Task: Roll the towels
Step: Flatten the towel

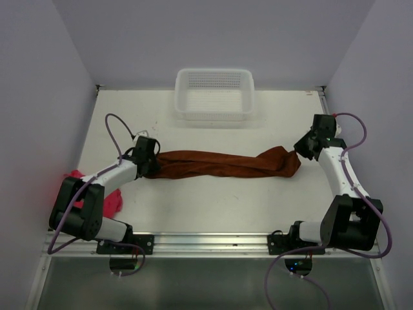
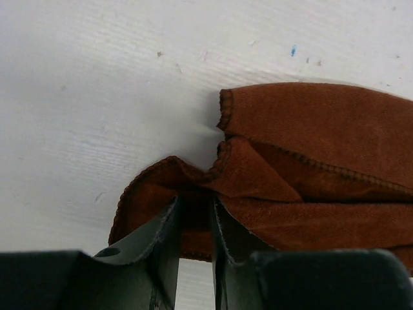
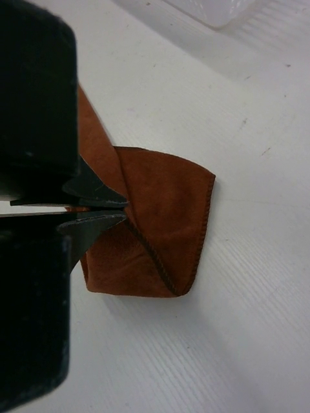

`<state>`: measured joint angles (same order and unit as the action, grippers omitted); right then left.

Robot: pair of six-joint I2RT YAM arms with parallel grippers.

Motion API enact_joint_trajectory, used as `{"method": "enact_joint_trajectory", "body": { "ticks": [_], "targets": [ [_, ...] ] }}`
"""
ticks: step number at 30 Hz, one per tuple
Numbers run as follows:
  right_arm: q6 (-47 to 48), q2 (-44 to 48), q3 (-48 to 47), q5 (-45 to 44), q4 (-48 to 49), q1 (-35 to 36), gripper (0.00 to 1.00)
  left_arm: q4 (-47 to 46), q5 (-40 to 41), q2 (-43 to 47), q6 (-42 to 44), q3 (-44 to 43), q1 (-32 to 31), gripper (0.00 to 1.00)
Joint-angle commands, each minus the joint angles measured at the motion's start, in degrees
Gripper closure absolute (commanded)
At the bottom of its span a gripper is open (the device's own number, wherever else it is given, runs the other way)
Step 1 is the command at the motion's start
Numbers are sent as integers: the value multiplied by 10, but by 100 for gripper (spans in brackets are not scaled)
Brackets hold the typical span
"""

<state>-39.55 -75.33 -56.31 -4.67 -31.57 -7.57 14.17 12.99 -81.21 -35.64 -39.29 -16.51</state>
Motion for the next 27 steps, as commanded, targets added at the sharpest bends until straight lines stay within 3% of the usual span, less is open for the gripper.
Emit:
{"method": "enact_joint_trajectory", "body": {
  "ticks": [1, 2, 4, 13, 16, 20, 27],
  "targets": [
    [9, -5, 8, 18, 23, -3, 100, -34, 34, 2, -3, 14, 4, 75],
    [9, -5, 9, 18, 22, -4, 100, -35, 34, 3, -4, 16, 4, 86],
    [9, -3, 9, 19, 22, -3, 100, -34, 33, 4, -7, 18, 4, 99],
    [10, 3, 10, 22, 21, -4, 100, -30, -2, 56, -23, 49, 4, 100],
    [9, 4, 12, 26, 23, -4, 100, -33, -10, 75, -26, 63, 4, 70],
    [6, 2, 16, 33, 26, -4, 100, -44, -12, 89, -22, 78, 4, 53],
    [10, 9, 16, 35, 21, -4, 100, -49, -24, 68, -28, 89, 4, 47]
  ]
}}
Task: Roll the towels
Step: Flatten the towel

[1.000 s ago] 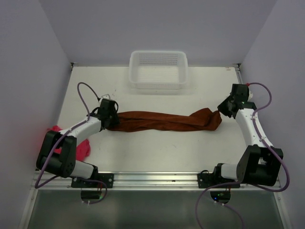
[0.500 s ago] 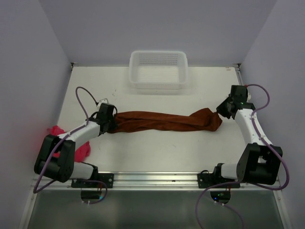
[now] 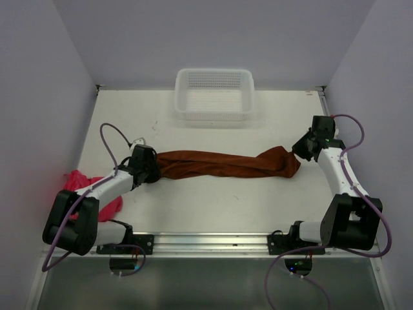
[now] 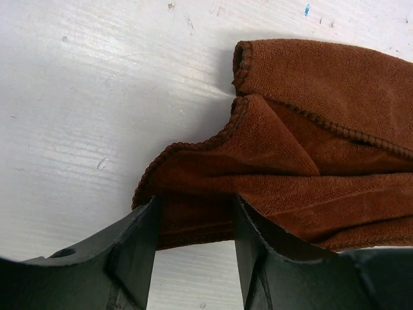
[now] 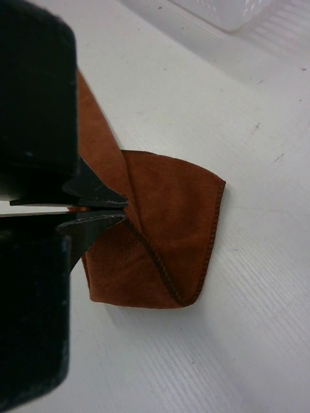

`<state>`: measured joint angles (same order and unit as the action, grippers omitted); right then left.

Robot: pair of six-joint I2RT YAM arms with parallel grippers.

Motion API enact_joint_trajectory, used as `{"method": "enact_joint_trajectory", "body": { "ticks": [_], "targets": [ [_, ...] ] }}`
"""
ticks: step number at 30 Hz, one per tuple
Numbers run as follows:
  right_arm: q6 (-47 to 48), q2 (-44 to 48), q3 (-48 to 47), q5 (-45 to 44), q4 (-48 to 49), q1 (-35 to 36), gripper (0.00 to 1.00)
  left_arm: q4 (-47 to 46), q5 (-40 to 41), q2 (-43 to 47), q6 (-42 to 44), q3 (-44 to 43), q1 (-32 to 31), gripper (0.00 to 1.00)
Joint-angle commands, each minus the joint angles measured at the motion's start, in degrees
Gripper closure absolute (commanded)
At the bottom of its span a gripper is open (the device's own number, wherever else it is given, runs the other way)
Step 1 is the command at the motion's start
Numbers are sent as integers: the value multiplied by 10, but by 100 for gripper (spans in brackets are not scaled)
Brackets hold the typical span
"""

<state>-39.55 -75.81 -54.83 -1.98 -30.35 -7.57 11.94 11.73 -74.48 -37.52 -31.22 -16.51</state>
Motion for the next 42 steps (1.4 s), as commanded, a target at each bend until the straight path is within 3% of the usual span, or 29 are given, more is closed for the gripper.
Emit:
{"method": "enact_joint_trajectory", "body": {
  "ticks": [1, 3, 7, 9, 10, 11, 23, 34, 39, 41, 42],
  "targets": [
    [10, 15, 2, 8, 9, -4, 100, -29, -16, 1, -9, 10, 4, 49],
    [11, 19, 2, 7, 8, -4, 100, -27, -18, 1, -9, 13, 4, 52],
    [11, 22, 4, 11, 6, -5, 100, -26, -33, 3, -12, 27, 4, 82],
    [10, 22, 4, 13, 6, -5, 100, -32, -40, 8, -18, 41, 4, 90],
    [10, 22, 4, 13, 6, -5, 100, -33, -48, 10, -20, 46, 4, 99],
    [10, 22, 3, 13, 6, -5, 100, -36, -51, 15, -23, 55, 4, 100],
    [11, 18, -6, 17, 6, -9, 100, 10, -147, 214, -60, 110, 2, 100],
    [2, 1, -5, 30, 15, -9, 100, 14, -215, 262, -80, 153, -12, 100],
    [0, -4, -8, 30, 17, -9, 100, 44, -197, 271, -80, 135, -45, 99],
    [-1, -4, -7, 29, 17, -9, 100, 52, -196, 275, -80, 127, -55, 91],
    [2, -5, -6, 29, 17, -9, 100, 56, -191, 276, -77, 122, -68, 71]
  ]
}}
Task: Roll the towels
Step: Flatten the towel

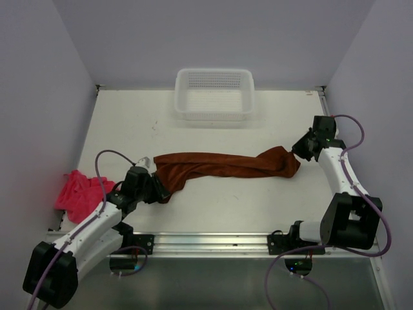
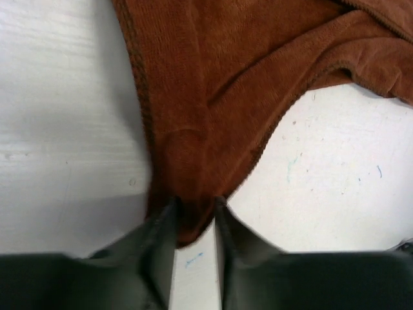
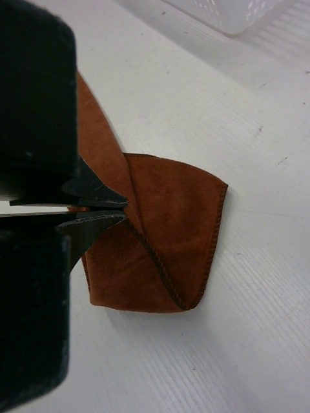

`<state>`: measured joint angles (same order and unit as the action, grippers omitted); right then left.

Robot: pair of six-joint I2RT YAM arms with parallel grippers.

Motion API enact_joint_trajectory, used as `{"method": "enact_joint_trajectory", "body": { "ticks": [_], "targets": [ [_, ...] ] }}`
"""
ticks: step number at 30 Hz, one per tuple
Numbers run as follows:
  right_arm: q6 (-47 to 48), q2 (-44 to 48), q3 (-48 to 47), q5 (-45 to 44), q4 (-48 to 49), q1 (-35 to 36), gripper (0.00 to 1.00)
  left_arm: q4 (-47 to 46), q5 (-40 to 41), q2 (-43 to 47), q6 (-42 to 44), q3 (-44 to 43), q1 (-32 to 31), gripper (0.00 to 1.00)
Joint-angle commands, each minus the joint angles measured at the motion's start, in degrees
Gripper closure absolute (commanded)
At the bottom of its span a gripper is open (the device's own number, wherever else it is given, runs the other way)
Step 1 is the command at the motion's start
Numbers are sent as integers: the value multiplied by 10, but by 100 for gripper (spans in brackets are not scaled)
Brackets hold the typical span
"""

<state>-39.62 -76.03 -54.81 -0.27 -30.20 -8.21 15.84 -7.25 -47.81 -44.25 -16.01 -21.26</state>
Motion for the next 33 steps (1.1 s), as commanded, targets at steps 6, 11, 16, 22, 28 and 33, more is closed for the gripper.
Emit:
{"method": "enact_joint_trajectory", "body": {
  "ticks": [6, 11, 16, 22, 28, 33],
  "targets": [
    [1, -2, -7, 11, 15, -2, 100, 72, 53, 39, 7, -94, -47, 34],
    [2, -3, -10, 9, 13, -2, 100, 112, 120, 30, 51, -198, -52, 30],
    [-4, -5, -8, 16, 16, -2, 100, 94, 211, -72, 70, -270, -50, 26],
    [4, -3, -12, 16, 8, -2, 100, 27, 196, -194, 72, -280, -9, 33],
    [14, -8, -13, 8, 1, -2, 100, -39, 220, -224, 71, -238, 39, 45],
    [12, -18, -17, 13, -2, -2, 100, -86, 218, -250, 83, -220, 63, 53]
  ]
}}
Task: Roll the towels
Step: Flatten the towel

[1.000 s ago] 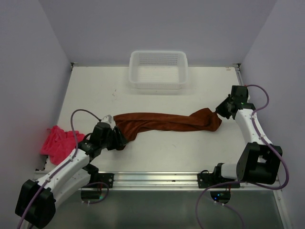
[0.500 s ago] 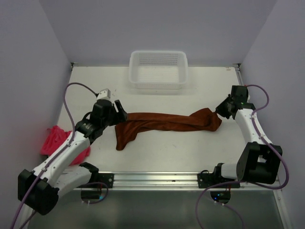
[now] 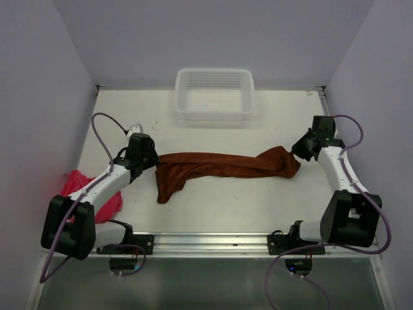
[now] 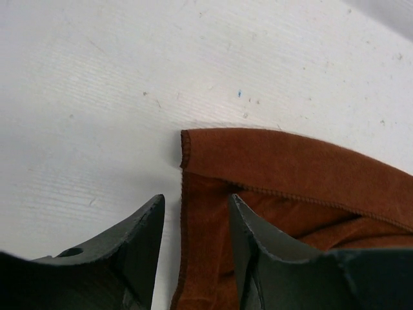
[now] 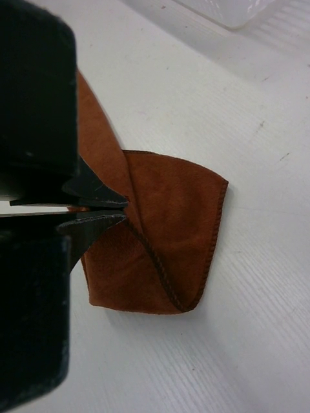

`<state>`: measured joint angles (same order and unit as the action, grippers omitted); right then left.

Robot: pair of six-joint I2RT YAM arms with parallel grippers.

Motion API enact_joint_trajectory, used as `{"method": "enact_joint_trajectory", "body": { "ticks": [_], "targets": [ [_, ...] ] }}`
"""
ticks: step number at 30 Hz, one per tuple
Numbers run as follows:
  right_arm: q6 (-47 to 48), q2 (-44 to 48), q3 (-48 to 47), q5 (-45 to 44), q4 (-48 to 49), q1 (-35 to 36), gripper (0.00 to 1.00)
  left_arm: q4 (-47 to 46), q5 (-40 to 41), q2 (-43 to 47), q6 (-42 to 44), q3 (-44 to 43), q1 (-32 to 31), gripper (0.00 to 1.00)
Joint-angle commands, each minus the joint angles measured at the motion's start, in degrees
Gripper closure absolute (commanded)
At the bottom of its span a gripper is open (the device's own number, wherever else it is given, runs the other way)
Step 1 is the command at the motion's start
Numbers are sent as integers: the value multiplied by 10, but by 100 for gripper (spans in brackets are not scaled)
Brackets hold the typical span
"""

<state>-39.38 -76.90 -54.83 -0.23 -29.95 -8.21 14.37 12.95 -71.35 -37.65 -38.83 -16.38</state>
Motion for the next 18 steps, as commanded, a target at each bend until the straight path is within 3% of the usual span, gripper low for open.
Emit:
{"method": "enact_joint_trajectory", "body": {
  "ticks": [1, 6, 9, 18],
  "targets": [
    [9, -9, -16, 12, -5, -2, 100, -90, 13, -28, 18, 10, 17, 53],
    [8, -11, -17, 8, -5, -2, 100, -123, -13, -73, 6, 20, 35, 58],
    [15, -16, -26, 4, -12, -2, 100, -190, -31, -91, 9, 37, 39, 61],
    [24, -23, -36, -10, -23, -2, 100, -271, -57, -100, 17, 85, 41, 64]
  ]
}}
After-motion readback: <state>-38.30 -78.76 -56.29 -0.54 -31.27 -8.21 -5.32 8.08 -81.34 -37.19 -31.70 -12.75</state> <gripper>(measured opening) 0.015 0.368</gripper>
